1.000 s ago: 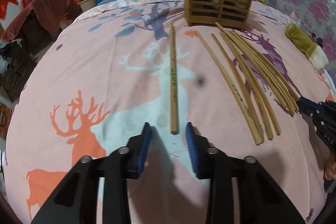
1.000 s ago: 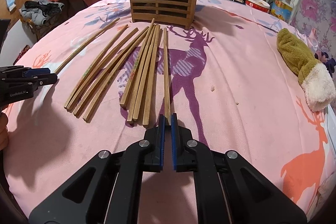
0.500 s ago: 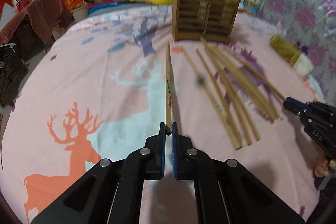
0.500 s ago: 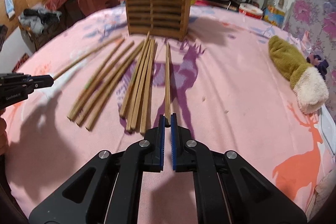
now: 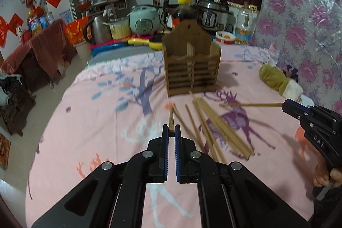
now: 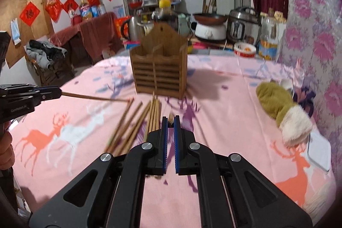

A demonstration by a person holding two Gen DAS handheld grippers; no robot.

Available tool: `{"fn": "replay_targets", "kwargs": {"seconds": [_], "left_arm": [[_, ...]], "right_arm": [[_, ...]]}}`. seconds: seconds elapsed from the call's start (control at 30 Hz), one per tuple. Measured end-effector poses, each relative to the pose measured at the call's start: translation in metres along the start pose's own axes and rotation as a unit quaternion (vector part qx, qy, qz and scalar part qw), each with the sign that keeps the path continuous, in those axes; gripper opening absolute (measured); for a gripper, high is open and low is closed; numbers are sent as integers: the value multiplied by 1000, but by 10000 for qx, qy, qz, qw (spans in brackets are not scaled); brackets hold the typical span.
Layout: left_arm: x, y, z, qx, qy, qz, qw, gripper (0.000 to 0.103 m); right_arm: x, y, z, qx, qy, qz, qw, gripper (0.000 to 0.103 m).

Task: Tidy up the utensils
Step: 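Lift both chopsticks over the wooden holder and open both grippers to drop them in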

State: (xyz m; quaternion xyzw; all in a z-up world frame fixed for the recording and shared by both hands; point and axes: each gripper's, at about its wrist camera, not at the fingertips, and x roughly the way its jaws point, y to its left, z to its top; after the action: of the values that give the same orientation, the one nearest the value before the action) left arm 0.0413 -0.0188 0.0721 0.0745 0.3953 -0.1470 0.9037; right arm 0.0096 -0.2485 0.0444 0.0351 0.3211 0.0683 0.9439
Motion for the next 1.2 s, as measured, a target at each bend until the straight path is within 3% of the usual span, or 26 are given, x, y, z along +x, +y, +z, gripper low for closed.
{"fn": "replay_targets", "kwargs": {"seconds": [0.27,0.6,0.8,0.93,1.1,1.2], "left_arm": [[-10,-12,57,121,-243,99,9996,6],[-17,-33,127,297,-594,190,9976,6],[-38,-35,180,98,-1385,223,9901,6],[-34,-28,196,-190,-1799,234,9832,6],[20,-15,188,-574,-1681,129,9840,6],[61,-7,174,-705,-1202,-118,9902,7]], "right_arm": [[-11,6,37,-83,-317,-72,9994,6],[3,10,81,-127,-515,-29,9986,6],[-2,7,131,117,-1241,-66,9922,6],[2,10,156,271,-1785,-124,9835,6],[43,14,153,288,-1779,-335,9831,6],[80,11,140,262,-1218,-174,9921,8]]}}
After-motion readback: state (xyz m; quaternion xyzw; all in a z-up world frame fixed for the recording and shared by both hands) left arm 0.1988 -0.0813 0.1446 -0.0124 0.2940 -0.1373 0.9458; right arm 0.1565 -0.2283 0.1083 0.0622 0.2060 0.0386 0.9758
